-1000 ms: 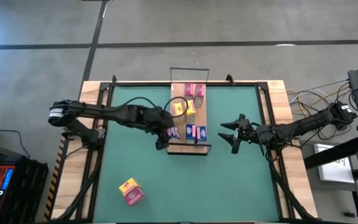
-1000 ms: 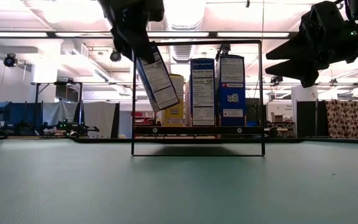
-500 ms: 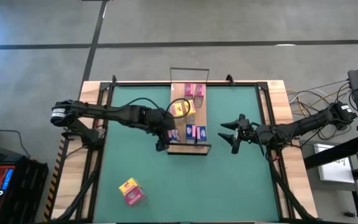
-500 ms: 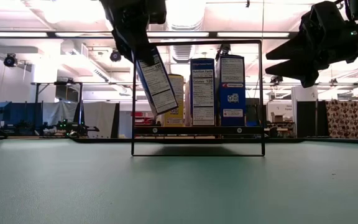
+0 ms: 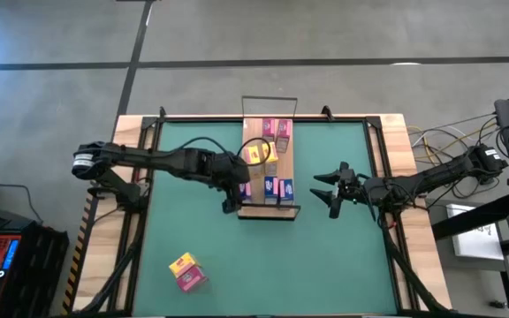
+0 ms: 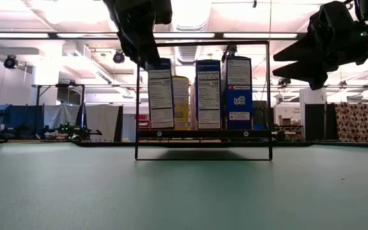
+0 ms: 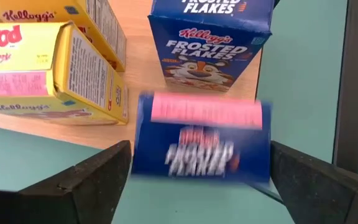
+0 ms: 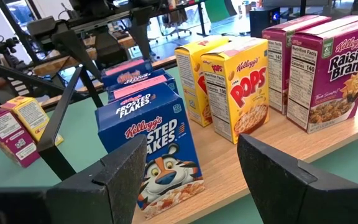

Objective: Stack cereal on shelf
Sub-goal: Put the blue cereal box on the shelf, then put the pink cereal box on the shelf

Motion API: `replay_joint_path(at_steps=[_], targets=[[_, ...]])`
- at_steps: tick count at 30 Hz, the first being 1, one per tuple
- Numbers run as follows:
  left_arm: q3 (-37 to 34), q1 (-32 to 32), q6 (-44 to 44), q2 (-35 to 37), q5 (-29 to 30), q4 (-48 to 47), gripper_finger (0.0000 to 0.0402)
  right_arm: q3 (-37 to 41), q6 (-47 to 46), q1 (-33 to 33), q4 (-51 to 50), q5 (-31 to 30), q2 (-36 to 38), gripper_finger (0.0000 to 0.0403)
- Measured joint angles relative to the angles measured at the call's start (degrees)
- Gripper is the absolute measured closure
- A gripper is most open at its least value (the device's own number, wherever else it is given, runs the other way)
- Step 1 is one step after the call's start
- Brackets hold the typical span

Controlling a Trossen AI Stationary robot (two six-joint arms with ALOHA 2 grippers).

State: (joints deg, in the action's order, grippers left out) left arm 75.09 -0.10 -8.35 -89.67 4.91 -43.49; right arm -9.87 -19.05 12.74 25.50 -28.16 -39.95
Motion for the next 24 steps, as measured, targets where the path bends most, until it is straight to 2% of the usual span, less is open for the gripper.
replay_joint_path(at_steps=[10,24], targets=[[0.04,2.1,0.58,0.0,-1.64,2.21,0.0034,0.0,0.0,-0.01,0.0,0.0,-0.02,0.0163],[-0.02,2.1,2.15,-0.02,-4.1,3.68,0.0033,0.0,0.0,0.01,0.0,0.0,-0.02,0.0163]])
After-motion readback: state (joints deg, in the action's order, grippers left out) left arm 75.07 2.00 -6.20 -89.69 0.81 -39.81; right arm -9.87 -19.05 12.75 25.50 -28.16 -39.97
